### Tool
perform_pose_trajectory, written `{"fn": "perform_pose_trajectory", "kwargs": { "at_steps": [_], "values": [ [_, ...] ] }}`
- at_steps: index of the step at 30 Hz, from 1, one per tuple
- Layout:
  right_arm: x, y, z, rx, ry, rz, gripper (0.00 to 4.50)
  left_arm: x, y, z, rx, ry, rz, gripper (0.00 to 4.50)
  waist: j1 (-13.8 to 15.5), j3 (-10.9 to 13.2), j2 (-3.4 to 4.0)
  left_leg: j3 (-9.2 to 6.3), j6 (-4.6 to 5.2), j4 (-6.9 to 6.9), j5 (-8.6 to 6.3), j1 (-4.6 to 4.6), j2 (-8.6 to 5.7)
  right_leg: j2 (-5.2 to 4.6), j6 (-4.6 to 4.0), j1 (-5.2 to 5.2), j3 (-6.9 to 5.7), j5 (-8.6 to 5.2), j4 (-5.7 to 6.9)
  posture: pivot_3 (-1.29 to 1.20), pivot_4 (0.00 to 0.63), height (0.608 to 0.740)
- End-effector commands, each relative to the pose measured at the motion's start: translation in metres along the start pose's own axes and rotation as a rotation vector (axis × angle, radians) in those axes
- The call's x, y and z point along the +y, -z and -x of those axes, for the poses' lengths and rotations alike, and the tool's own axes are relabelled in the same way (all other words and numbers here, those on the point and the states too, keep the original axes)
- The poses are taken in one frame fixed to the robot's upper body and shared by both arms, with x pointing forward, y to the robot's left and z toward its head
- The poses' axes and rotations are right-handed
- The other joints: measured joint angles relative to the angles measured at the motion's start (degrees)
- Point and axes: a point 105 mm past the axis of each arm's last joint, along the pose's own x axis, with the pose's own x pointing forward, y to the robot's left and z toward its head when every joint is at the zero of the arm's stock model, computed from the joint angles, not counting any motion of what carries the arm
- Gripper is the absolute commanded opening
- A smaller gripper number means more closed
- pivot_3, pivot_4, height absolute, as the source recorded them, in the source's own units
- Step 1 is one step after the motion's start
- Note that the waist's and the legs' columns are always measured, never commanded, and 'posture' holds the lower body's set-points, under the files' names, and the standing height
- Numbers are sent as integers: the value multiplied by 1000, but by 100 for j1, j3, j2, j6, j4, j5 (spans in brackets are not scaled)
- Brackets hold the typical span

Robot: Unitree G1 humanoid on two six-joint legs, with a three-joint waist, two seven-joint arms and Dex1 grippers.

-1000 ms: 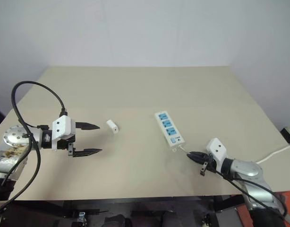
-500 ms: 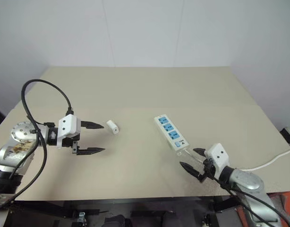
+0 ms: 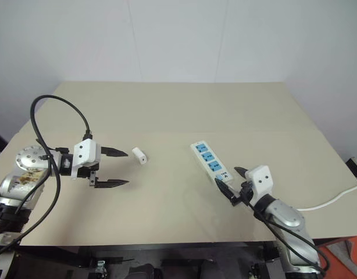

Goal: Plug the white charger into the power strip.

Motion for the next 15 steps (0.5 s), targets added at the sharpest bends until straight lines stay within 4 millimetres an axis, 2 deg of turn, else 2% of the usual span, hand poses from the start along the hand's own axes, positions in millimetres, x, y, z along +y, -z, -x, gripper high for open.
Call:
{"fn": "perform_pose_trajectory", "kwargs": {
  "at_steps": [1, 7, 15],
  "values": [
    [-5, -3, -1, -36, 29, -24, 4475, 3, -6, 0, -3, -2, -42, 4500, -1, 0, 0, 0, 0, 0, 0, 1, 1, 1, 0, 0, 0, 0, 0, 0, 150, 740],
    [-1, 14, -3, -6, 24, -70, 4475, 3, -5, -1, 0, 1, -45, 4500, -11, -3, -4, -1, 0, -1, 0, 4, 2, 1, 0, 3, 0, 0, 0, 0, 150, 740],
    [13, 1, -5, -86, -57, -165, 4475, 3, -8, 0, -6, -3, -42, 4500, -14, -4, -7, -3, 0, -2, 0, 5, 3, 2, -1, 3, 1, 0, 0, 0, 150, 740]
  ]
}}
